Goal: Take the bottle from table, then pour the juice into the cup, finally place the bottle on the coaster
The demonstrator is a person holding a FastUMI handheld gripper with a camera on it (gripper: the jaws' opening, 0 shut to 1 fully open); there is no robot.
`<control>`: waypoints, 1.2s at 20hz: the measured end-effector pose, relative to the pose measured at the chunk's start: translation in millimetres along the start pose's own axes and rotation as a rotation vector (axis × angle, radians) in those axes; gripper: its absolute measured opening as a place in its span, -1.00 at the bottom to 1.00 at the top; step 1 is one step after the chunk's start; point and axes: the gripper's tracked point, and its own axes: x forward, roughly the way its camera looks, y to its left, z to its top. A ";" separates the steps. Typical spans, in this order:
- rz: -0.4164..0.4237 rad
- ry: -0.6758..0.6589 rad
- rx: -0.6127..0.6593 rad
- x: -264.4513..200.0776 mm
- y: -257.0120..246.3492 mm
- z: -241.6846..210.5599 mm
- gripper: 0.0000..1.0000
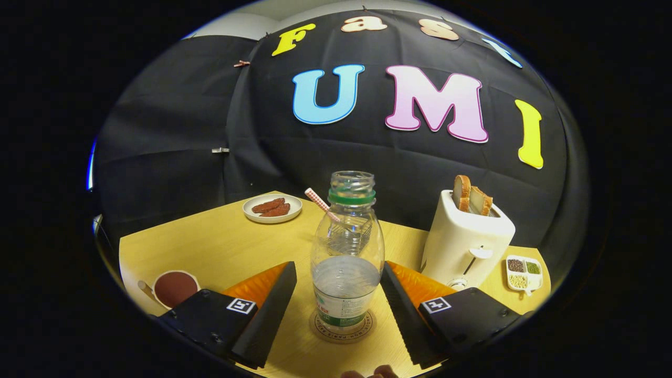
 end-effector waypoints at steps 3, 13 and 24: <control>-0.022 -0.005 -0.005 -10.6 -1.7 4.9 0.96; -0.108 -0.125 -0.025 -96.7 1.0 87.5 0.95; -0.317 -0.235 -0.056 -235.8 -12.8 177.4 0.95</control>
